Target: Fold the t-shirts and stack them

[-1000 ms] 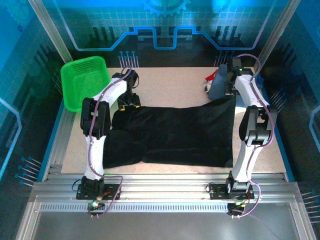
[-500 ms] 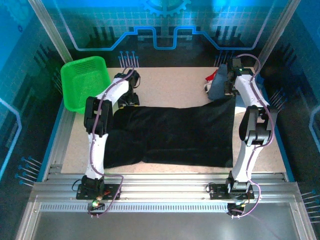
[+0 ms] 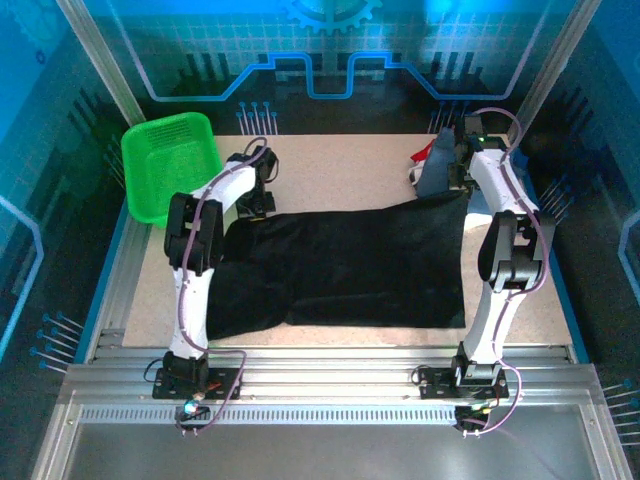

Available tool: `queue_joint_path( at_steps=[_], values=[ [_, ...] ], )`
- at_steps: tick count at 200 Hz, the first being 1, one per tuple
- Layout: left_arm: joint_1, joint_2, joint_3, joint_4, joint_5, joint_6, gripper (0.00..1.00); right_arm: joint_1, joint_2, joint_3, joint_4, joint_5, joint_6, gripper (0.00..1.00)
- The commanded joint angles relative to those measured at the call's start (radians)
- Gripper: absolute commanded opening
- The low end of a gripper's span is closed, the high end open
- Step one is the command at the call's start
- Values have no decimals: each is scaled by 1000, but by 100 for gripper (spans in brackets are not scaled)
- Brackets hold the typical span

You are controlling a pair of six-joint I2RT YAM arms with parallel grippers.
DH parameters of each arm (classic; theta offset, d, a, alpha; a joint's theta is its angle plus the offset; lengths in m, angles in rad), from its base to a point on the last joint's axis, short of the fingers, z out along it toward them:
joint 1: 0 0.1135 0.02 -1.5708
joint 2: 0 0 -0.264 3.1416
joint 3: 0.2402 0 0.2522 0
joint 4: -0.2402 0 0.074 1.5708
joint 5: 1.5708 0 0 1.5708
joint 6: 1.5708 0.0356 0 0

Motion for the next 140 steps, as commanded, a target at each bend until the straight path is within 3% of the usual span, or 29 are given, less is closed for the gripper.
queue_joint_path(
  at_steps=[1,52,79,122,140],
  values=[
    [-4,-163,-81,58,4,3,0,5,-15,-5,-19,2,25,0],
    [-65,-422,-324,142,-23,-18,0,-9,-83,-104,-7,-18,70,0],
    [-147,-545,-487,147,-54,-62,0,-9,-125,-177,-9,-20,89,0],
    [-252,-706,-766,50,-36,-358,0,-9,-195,-316,-20,-34,159,0],
    [-302,-734,-839,54,23,-431,2,-12,-212,-365,-29,-40,190,0]
  ],
)
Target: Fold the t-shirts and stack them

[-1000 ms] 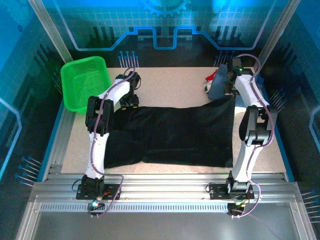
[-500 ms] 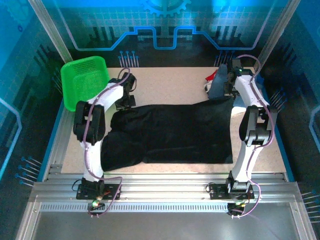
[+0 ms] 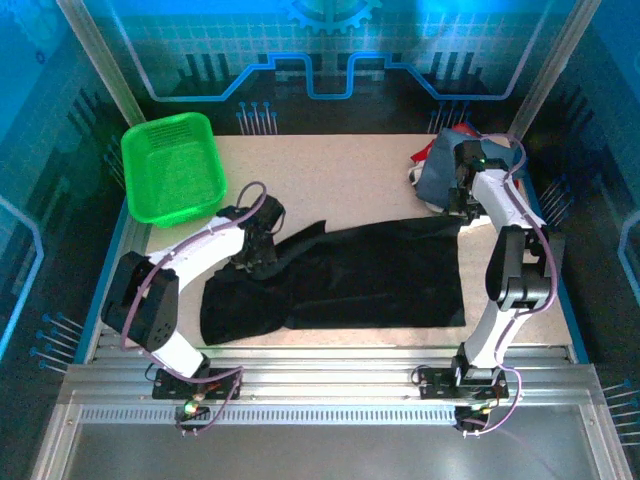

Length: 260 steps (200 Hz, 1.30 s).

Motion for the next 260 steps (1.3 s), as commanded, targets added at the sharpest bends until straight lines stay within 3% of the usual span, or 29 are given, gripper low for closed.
queue_joint_path(
  at_steps=[1,13,28,44,53,85,110,138,183,213,260],
  values=[
    [-54,-61,-89,-58,62,-186,3,-10,-42,-58,-28,-14,70,0],
    [-70,-56,-121,-29,127,-209,11,-10,-47,-87,-29,-23,85,0],
    [-83,-65,-125,-41,127,-246,18,-18,-46,-111,-32,-27,104,0],
    [-76,-113,-103,-51,87,-277,51,-28,-42,-125,-23,-49,113,0],
    [-66,-137,-64,-64,60,-280,62,-28,-40,-125,-20,-60,114,0],
    [4,-146,109,-97,10,-205,75,-28,-35,-119,-20,-71,115,0],
    [43,-72,181,-33,95,-39,76,-28,-30,-122,-15,-77,111,0],
    [35,3,221,35,311,154,72,-29,-27,-115,-18,-79,105,0],
    [21,10,162,-62,437,256,68,-30,-38,-119,-17,-81,98,0],
    [11,7,125,-137,409,252,64,-33,-36,-116,-15,-86,98,0],
    [11,39,72,-111,405,228,60,-33,-23,-104,-18,-88,96,0]
  ],
)
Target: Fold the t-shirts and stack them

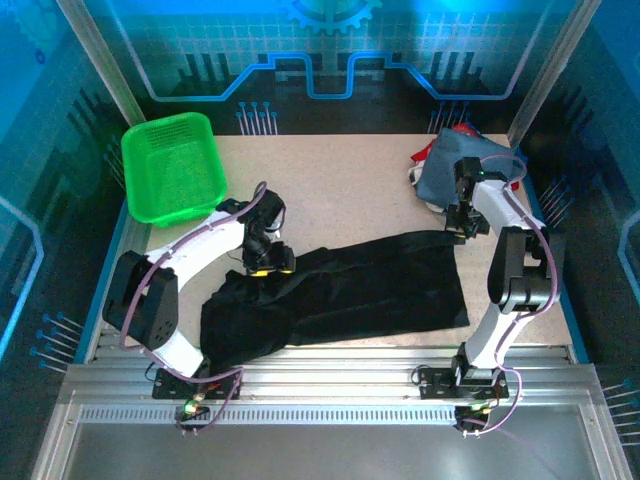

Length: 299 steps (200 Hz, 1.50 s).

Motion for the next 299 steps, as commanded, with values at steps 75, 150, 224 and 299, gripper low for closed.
queue_joint_path(
  at_steps=[75,150,224,299],
  values=[
    [-7,82,-48,44,48,14,55,-14,-8,10,-5,-16,4,0],
    [-7,137,-26,61,64,26,38,-14,-4,13,-7,-16,5,0],
    [-2,90,16,26,41,32,8,-14,3,25,-11,-14,-1,0],
    [48,40,79,-33,33,61,0,-15,14,57,-13,-14,-3,0]
  ],
)
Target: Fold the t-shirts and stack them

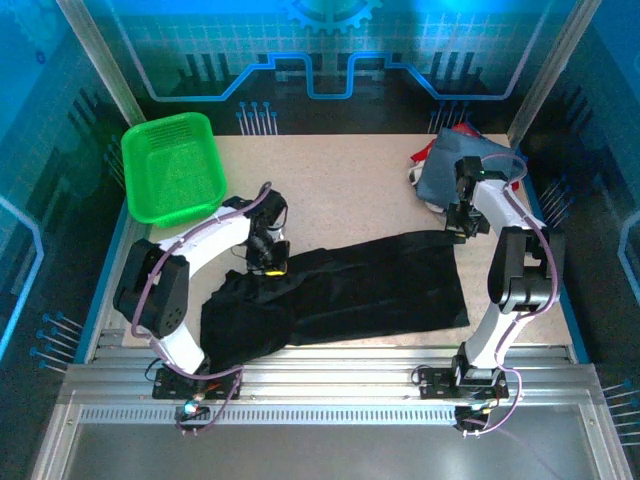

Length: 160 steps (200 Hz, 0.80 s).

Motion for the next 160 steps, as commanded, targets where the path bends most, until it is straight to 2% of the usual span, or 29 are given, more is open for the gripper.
queue_joint_path(
  at_steps=[1,39,79,98,139,160],
  values=[
    [24,-40,43,-49,-7,28,0,-14,13,45,-12,-11,-3,0],
    [48,-30,66,-52,29,50,0,-14,29,84,-24,-12,-9,0],
    [49,-8,55,-45,2,49,13,-14,33,81,-23,-22,-6,0],
    [53,-19,50,-29,25,39,19,-14,32,78,-23,-21,-8,0],
    [53,-24,29,-30,44,45,23,-14,35,81,-23,-23,-8,0],
    [53,-23,26,-38,67,56,29,-14,34,83,-25,-24,-6,0]
  ],
)
